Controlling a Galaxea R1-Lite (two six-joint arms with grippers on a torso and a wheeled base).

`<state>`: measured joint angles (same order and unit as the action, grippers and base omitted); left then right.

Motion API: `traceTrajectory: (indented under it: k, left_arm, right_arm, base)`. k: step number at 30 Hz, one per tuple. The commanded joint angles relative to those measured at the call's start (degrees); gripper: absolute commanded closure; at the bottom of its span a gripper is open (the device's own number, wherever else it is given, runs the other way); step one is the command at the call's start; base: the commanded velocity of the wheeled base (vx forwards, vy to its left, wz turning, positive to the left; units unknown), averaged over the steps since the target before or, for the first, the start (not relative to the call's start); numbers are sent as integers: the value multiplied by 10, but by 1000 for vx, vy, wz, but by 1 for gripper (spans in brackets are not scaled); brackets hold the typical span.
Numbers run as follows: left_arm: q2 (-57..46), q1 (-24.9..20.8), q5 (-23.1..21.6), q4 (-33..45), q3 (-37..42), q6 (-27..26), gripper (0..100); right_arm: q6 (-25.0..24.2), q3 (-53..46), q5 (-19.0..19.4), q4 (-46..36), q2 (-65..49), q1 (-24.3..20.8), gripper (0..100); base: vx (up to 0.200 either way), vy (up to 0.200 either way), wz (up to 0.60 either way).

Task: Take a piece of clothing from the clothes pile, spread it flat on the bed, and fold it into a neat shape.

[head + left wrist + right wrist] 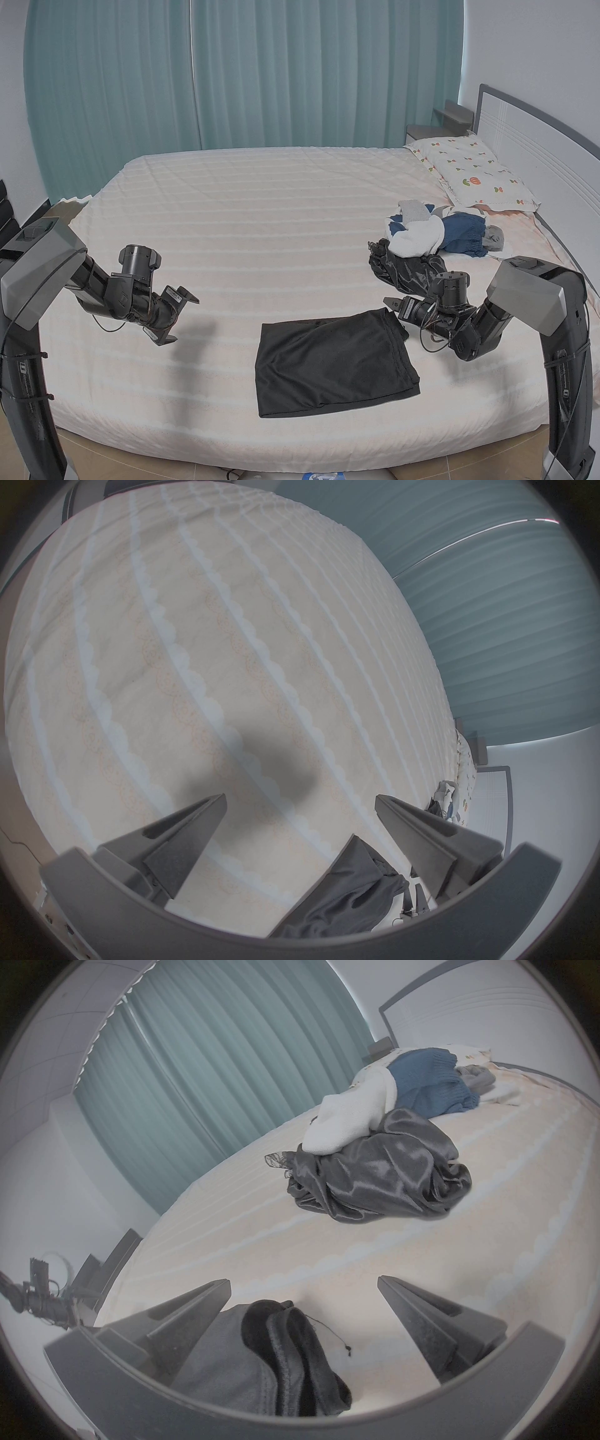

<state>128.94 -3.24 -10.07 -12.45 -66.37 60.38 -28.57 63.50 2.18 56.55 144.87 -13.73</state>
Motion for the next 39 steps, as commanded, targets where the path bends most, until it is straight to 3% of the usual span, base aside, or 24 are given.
traceTrajectory:
  k: [1,10,11,37,38,39]
  left_arm:
    - [1,0,0,0,1,0,0]
    - [1,-3,0,0,1,0,0]
    - [1,-3,0,0,1,0,0]
    - [5,-4,8,-8,1,0,0]
    - [5,-4,8,-8,1,0,0]
    - [5,-4,8,-8,1,0,0]
  right_arm:
    - [15,-5,20,11,0,3,0]
    - [52,29,37,2,34,-20,0]
    - [53,32,38,-2,35,-20,100]
    - [55,45,34,-14,43,9,100]
    - [55,45,34,-13,43,9,0]
    - [53,45,34,-10,40,10,0]
  base:
    - [0,0,0]
    - [0,0,0]
    - [0,0,0]
    - [0,0,0]
    - [0,0,0]
    - [0,0,0]
